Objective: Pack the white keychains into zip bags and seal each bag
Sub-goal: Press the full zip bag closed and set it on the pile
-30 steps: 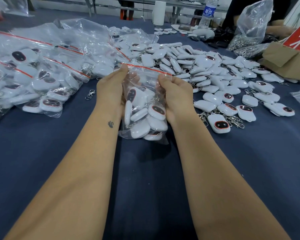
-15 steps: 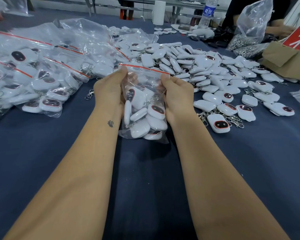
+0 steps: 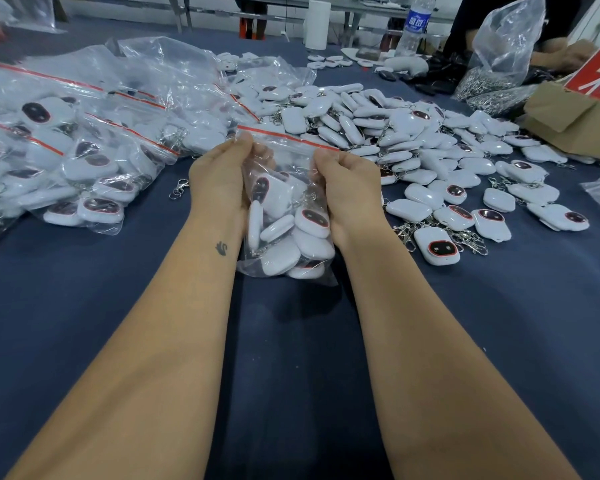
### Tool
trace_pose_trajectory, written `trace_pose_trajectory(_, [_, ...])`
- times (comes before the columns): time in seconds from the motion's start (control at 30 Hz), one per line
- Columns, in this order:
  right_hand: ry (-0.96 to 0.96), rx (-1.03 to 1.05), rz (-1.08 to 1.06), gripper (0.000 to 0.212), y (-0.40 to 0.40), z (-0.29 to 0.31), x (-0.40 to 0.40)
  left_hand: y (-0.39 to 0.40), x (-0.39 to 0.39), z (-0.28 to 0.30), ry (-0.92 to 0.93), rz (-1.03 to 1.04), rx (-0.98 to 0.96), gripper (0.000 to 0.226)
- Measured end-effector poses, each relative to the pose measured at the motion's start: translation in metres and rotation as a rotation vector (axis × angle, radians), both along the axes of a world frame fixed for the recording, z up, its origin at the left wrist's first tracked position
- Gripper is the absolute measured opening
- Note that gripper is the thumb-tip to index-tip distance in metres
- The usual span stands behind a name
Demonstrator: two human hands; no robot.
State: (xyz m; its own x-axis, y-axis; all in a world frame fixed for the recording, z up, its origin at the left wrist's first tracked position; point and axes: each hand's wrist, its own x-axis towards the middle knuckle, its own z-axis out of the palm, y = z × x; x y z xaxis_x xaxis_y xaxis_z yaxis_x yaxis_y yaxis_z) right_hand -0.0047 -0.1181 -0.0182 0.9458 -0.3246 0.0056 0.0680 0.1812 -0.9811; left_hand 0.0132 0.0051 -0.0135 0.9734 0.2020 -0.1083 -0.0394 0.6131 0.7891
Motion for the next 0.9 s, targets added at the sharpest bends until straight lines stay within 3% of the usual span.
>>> trace_pose_trajectory(0.2, [0.007,0.072,0.030,0.026,-0.0010,0.0006,0.0014,-0.0005,-0.0048,0.0011,0.012,-0.070,0.153,0.015])
trace_pose_trajectory(0.43, [-0.024,0.082,0.061,0.022,0.0028,-0.0029,0.0020,-0.0002,-0.0075,0.0012,-0.010,-0.087,0.124,0.016])
trace_pose_trajectory(0.6, [-0.037,0.140,0.071,0.031,0.0001,-0.0027,0.0020,-0.0001,-0.0064,0.0016,0.012,-0.072,0.153,0.017])
trace_pose_trajectory(0.77, [-0.012,0.185,0.085,0.015,-0.0003,0.0011,0.0016,-0.0003,-0.0030,-0.0015,0.016,-0.058,0.320,0.019])
trace_pose_trajectory(0.9, [0.011,0.181,0.083,0.010,-0.0005,0.0007,0.0021,0.0005,-0.0046,-0.0027,0.014,-0.078,0.256,0.021])
